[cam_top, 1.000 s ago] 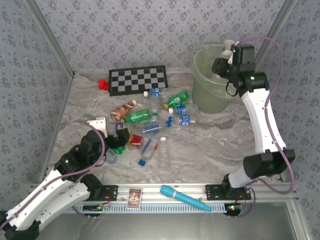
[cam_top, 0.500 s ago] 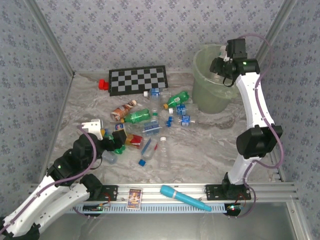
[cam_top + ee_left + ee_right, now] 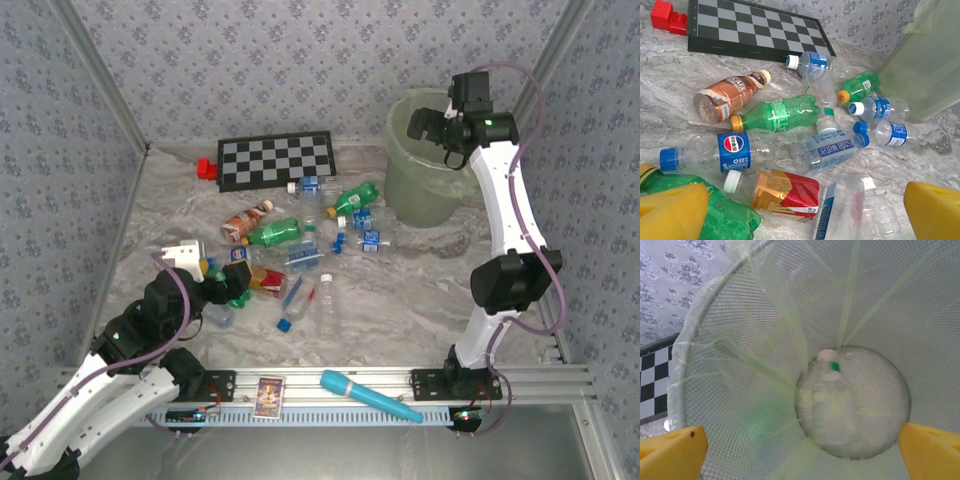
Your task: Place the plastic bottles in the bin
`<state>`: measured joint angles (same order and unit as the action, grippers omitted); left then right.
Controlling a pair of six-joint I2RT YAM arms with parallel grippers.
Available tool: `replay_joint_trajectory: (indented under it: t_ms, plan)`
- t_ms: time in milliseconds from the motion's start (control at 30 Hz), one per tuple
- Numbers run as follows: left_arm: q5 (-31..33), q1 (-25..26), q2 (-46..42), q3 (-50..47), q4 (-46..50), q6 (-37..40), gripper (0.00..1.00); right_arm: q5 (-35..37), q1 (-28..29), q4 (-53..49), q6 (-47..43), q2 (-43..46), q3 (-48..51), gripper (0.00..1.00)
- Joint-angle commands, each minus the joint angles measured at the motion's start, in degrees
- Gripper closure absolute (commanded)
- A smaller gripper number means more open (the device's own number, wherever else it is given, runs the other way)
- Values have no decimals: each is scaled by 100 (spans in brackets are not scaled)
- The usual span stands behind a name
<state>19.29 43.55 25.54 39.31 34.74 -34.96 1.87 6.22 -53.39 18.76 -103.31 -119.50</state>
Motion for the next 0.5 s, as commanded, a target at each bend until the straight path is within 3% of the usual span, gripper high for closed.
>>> replay_joint_trajectory:
  t_ms: [0,233,467]
  plan:
    - [60,18,-40,78,-43,51,0,146,135,-38,-133,463,41,0]
    - [51,22,-32,-1,-125,31,0,310,476,372,-149,1181,714,0]
    - [0,18,-23,-200,-358,-5,0,606,1328,842,-267,1990,1703,0]
